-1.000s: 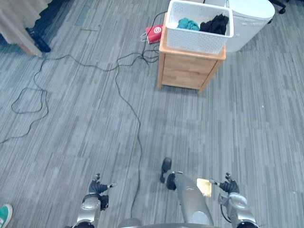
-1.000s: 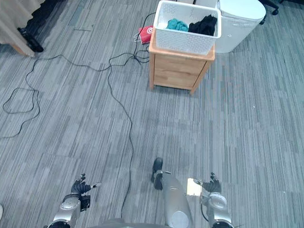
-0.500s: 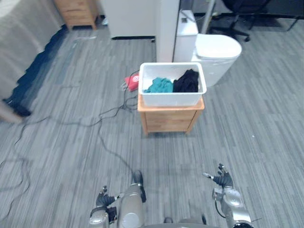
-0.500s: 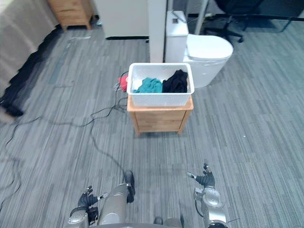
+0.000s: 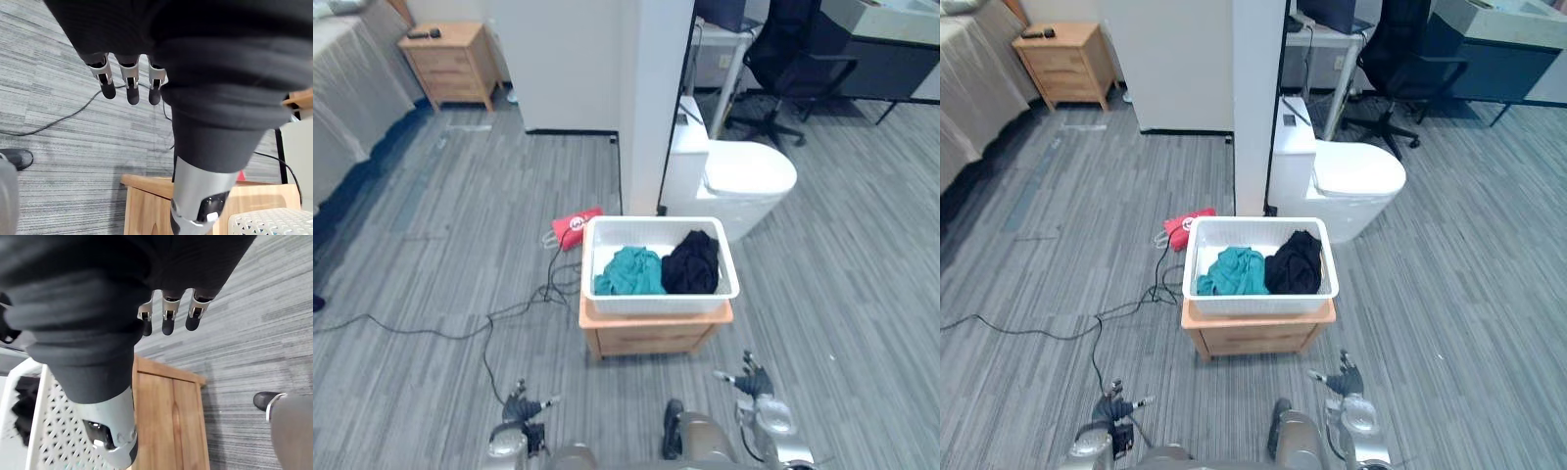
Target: Pick up the laundry basket with both hands and put the clothes into the washing machine.
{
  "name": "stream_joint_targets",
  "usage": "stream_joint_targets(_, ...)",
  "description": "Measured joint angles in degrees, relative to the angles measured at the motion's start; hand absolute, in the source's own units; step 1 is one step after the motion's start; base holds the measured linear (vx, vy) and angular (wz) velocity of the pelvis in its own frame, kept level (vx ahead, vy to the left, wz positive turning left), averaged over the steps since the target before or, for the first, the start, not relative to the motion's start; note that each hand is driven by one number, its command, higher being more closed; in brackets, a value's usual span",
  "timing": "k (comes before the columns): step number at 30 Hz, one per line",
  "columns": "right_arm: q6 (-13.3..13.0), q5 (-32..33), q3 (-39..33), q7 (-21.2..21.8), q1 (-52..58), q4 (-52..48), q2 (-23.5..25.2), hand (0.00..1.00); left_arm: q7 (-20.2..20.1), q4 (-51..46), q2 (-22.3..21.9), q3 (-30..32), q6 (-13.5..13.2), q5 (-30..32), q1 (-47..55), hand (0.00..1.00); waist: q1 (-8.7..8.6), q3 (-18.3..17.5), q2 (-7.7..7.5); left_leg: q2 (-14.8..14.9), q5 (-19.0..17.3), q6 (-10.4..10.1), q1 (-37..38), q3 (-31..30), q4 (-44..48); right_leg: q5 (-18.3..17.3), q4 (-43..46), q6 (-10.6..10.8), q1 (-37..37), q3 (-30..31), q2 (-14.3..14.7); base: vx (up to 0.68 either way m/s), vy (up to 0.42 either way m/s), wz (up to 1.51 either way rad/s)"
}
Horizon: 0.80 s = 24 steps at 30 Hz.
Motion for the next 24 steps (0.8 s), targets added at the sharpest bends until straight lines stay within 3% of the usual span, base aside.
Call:
stream_joint_targets(1, 0.0, 0.01, -0.12, -0.08, 0.22, -1.76, -0.02, 0.0, 0.0, -1.57, 0.02, -0.11, 0.04, -0.59, 0.07, 0.0, 0.19, 0.25, -1.14, -0.02, -0.62, 0.96, -1.53, 1.11, -0.24, -0.38, -1.34, 0.08, 1.67, -0.48, -0.19, 0.33, -0.111, 0.11)
stream_joint_targets(2, -0.02, 0.02, -0.14, -0.09, 0.17, -2.73, -0.09, 0.0, 0.01, -2.57, 0.06, -0.13, 0.02, -1.02, 0.07, 0.0, 0.26, 0.23, -1.23, -0.25, -0.92, 1.4, -2.03, 1.74, -2.11, -0.31, -2.17, 0.24, 2.46, -0.81, -0.25, 0.25, -0.064, 0.15)
stream_joint_targets(4, -0.1, -0.01, -0.26, -0.5, -0.36, -6.03, -0.42, 0.0, 0.04, -5.72, 0.26, -0.11, -0.1, -2.46, 0.22, 0.0, 0.35, -0.02, -1.13, -2.45, -1.21, 1.87, -2.63, 3.37, -15.06, 0.1, -4.2, 0.84, 4.05, -1.44, -0.42, 0.26, 0.041, 0.13)
stream_joint_targets(6, -0.07, -0.14, -0.99, -1.06, -1.33, -7.68, -1.22, 0.0, 0.13, -7.47, 0.27, -0.03, -0.15, -2.8, -0.08, 0.0, 0.26, -0.51, 0.27, -5.6, 3.13, 0.66, -0.56, 3.17, -31.06, 0.34, -4.58, 1.46, 4.29, -1.67, -0.02, 0.29, 0.107, 0.03)
stream_joint_targets(7, 0.05, -0.55, -1.72, -1.14, -1.96, -8.28, -0.43, 0.0, 0.21, -7.92, 1.33, 0.1, -0.14, -3.03, -0.34, 0.0, 0.41, -0.43, -0.88, -6.97, 6.83, 1.48, 1.39, 3.27, -35.85, 0.16, -5.4, 2.71, 4.98, -1.0, -0.64, 0.28, 0.101, 0.03)
stream_joint_targets(9, 0.0, -1.07, -1.99, -1.29, -1.52, -11.58, -0.37, 0.0, 0.22, -10.31, 2.22, 0.03, -0.16, -3.36, -0.19, 0.0, 0.13, -0.93, -1.94, -8.96, 7.29, 1.57, 3.25, 3.07, -39.44, 0.99, -8.61, 4.07, 6.67, -1.05, -1.71, 0.28, 0.109, 0.13)
stream_joint_targets(11, -0.12, -1.49, -3.07, -1.48, -1.95, -12.9, -0.95, 0.0, 0.27, -13.3, 2.85, 0.04, -0.17, -3.41, 0.12, 0.0, 0.21, -1.0, -2.03, -10.2, 7.28, 1.62, 4.35, 3.63, -40.63, 1.41, -10.62, 4.78, 7.71, -0.47, -2.26, 0.15, 0.077, -0.03)
stream_joint_targets(17, -0.26, -1.48, -3.01, -2.6, -6.18, -12.12, -3.79, 0.0, 1.37, -17.98, 5.09, -1.37, -0.82, -3.28, -1.66, 0.0, -0.04, -1.12, -0.88, -11.67, 8.55, 2.48, 5.36, 4.46, -45.23, 2.61, -14.46, 5.87, 8.07, 0.71, -2.31, 0.05, 0.016, -0.08)
stream_joint_targets(22, 0.05, -1.45, -2.9, -3.99, -11.5, -7.16, -6.57, 0.0, 2.4, -15.31, 6.14, -7.02, -0.62, -1.38, -6.76, 0.0, -0.41, -0.76, 0.02, -11.95, 12.61, 2.35, 5.07, 4.6, -51.16, 5.0, -16.34, 5.41, 5.01, 1.96, -1.62, -0.04, -0.001, -0.13)
stream_joint_targets(24, 0.08, -1.48, -2.85, -5.64, -14.65, -5.82, -6.79, 0.0, 3.08, -13.33, 6.21, -9.58, -0.52, 0.55, -10.04, 0.0, -1.51, -0.2, 0.85, -12.11, 14.08, 2.71, 3.92, 4.76, -52.72, 6.01, -16.34, 5.39, 2.98, 2.42, -1.24, -0.12, 0.018, -0.12)
